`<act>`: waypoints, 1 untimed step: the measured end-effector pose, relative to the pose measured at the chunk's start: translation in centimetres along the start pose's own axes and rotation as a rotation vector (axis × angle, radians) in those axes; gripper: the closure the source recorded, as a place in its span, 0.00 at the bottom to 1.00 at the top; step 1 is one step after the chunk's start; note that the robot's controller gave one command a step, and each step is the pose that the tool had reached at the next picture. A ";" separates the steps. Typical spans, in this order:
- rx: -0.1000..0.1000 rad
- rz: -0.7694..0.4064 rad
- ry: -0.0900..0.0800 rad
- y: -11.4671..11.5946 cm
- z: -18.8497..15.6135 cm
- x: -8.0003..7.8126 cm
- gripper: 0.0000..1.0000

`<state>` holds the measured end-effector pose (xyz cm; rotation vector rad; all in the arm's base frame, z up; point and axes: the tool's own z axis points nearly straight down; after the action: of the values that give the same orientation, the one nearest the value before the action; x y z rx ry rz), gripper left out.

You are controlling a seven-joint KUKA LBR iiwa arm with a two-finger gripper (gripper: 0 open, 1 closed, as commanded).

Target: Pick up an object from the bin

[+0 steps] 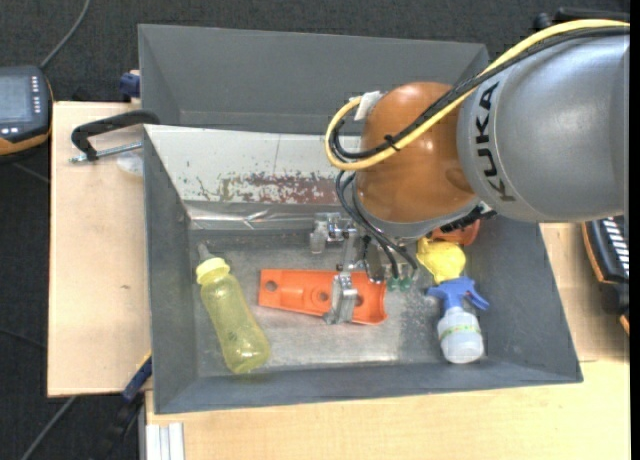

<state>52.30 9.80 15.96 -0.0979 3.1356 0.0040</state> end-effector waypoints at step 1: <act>-0.001 -0.101 0.002 -5.1 8.9 0.0 1.00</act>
Offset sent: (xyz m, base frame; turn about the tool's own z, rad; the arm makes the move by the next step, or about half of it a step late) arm 0.0000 0.0000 0.0000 0.0000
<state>52.66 4.72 7.05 -0.2561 3.1284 0.0047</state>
